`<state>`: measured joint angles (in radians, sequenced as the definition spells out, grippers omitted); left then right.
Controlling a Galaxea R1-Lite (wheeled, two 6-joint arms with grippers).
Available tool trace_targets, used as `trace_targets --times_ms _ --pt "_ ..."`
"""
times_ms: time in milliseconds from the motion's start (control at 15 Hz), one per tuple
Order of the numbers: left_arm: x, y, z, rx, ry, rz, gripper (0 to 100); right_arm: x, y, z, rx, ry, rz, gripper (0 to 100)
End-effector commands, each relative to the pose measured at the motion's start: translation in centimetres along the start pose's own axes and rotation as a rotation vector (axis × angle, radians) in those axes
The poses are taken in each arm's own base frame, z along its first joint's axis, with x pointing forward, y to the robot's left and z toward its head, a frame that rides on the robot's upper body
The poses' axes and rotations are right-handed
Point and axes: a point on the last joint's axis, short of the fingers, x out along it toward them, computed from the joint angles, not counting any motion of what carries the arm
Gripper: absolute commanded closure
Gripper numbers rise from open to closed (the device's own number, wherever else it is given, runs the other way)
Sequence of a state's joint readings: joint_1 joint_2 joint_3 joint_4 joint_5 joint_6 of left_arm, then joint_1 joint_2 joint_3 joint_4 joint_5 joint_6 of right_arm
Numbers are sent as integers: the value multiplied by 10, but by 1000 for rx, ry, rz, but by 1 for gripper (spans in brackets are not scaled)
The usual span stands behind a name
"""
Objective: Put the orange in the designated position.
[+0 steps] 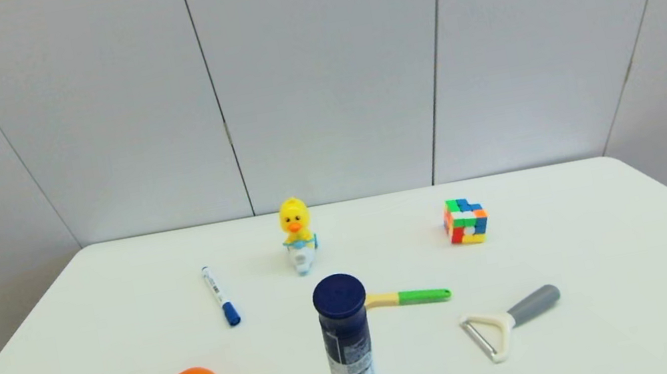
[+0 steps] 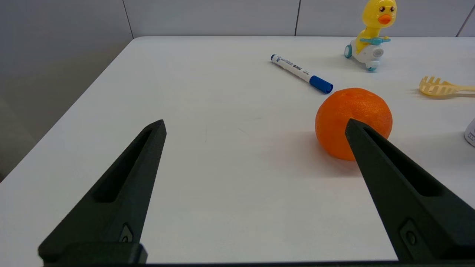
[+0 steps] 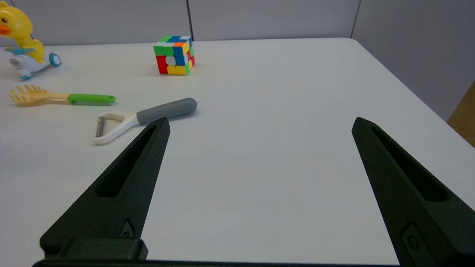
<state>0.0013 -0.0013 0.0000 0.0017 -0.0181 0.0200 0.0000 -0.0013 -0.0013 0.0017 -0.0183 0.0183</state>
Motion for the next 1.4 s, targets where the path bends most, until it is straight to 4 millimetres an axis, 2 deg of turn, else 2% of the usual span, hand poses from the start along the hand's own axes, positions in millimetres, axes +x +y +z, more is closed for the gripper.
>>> trace_targets --times_ms 67,333,533,800,1000,1200,1400 --pt "0 0 0 1 1 0 0 0 0 0 0 1 0 0" --pt "0 0 2 1 0 20 0 0 0 0 0 1 0 0" --pt "3 1 22 9 23 18 0 0 0 0 0 2 0 0" --pt "12 2 86 11 1 8 0 0 0 0 0 2 0 0" --pt "25 3 122 11 0 1 0 0 0 0 0 1 0 0" --pt "52 3 164 28 19 -48 0 0 0 0 0 1 0 0" --pt "85 2 195 32 48 -52 0 0 0 0 0 2 0 0"
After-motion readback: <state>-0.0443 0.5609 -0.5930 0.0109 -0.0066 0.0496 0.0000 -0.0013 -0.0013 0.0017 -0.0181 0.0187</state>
